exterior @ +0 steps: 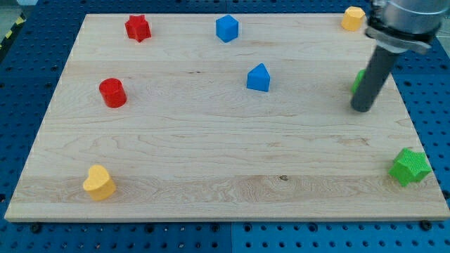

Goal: Move blue triangle to the bottom centre

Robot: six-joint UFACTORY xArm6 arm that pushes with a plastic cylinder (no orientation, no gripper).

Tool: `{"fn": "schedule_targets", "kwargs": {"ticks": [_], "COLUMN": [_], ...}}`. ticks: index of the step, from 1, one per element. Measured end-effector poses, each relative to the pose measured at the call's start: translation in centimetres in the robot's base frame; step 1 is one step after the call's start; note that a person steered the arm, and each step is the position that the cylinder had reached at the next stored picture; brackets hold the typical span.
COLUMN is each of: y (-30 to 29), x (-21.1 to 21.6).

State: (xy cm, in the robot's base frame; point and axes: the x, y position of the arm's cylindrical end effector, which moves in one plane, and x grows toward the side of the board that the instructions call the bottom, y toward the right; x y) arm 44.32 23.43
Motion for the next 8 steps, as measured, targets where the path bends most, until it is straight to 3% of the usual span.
{"fn": "schedule_targets", "kwargs": {"ticks": [2, 5, 8], "y": [5.3, 10.2, 6.4], "x": [2.5, 11.1, 12.2]}}
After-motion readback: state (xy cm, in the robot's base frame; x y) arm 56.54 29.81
